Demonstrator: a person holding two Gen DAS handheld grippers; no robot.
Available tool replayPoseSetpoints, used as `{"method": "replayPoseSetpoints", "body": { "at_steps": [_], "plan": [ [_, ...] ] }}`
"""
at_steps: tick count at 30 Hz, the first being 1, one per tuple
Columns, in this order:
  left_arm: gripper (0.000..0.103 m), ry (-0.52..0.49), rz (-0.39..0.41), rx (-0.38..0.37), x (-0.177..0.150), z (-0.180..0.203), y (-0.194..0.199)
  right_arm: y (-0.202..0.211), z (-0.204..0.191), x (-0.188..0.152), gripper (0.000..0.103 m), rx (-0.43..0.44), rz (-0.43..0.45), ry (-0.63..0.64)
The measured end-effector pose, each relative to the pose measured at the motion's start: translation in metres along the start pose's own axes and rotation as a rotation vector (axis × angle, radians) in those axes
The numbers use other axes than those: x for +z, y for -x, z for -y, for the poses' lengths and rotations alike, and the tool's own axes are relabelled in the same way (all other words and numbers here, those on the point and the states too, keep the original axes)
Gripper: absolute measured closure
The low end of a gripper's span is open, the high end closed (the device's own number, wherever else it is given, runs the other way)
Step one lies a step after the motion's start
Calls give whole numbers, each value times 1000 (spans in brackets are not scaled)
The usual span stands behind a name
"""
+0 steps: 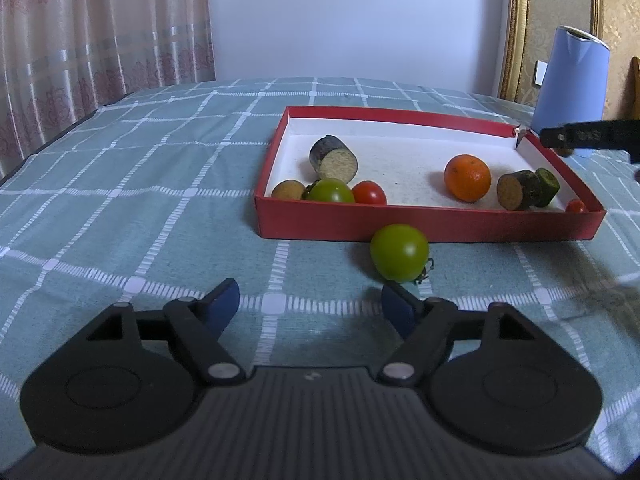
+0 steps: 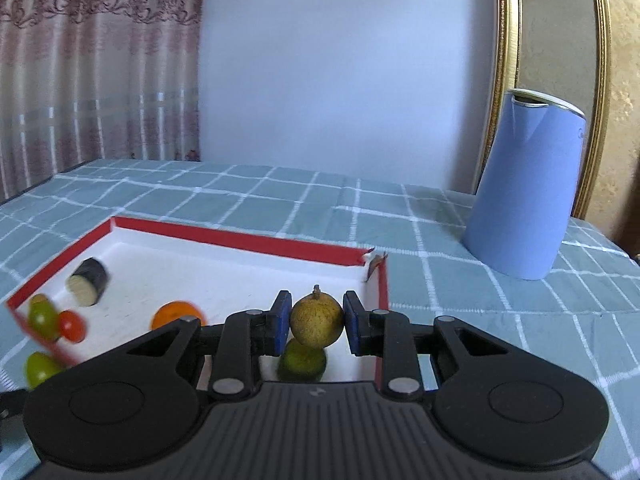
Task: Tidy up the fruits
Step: 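Drop the yellow-brown fruit into the tray and open the right gripper, then grasp the last green tomato with the left gripper and lift it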
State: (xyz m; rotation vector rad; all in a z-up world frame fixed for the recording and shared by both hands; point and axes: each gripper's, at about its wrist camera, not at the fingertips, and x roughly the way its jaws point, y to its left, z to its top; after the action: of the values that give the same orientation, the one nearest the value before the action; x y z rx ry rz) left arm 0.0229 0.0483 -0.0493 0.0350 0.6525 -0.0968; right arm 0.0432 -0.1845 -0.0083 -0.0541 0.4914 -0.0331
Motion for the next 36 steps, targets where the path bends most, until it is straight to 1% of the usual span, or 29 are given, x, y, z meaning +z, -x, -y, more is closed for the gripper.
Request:
{"method": "replayPoseSetpoints", "body": {
  "at_steps": [5,14,17,23,25,28,31,32,33,34,35,36],
  "plan": [
    [26,-1,0,1,0,0,0,-34,4,9,76,-9,-67,-31],
    [24,3,0,-8,0,0,0,-80,8,7,76,-26,-193,-68],
    [23,7,-1,-12,-1,-1,0,-82,9,7,76,-23,-195,-83],
    [22,5,-1,-12,-1,-1,0,-83,6,9,76,-22,-207,-46],
    [22,6,-1,-12,-1,-1,0,-83,8,10,76,-9,-214,-53],
    [19,5,-3,-8,-1,-2,-1,-71,14,14,75,2,-185,-71],
    [18,4,-4,-6,-1,-1,-1,-40,24,18,73,19,-118,-117],
    [18,3,-4,-5,-1,-1,-1,-26,27,17,69,32,-96,-126],
    [18,2,-4,-4,-1,-1,-1,-11,29,14,57,47,-76,-135],
    [18,1,-4,-3,-1,-1,-1,8,30,8,49,66,-50,-145],
    [16,-1,-2,-1,-1,0,-1,24,33,2,33,79,-24,-152],
    [14,-3,-2,0,-1,0,-1,40,32,-6,24,82,-4,-149]
  ]
}}
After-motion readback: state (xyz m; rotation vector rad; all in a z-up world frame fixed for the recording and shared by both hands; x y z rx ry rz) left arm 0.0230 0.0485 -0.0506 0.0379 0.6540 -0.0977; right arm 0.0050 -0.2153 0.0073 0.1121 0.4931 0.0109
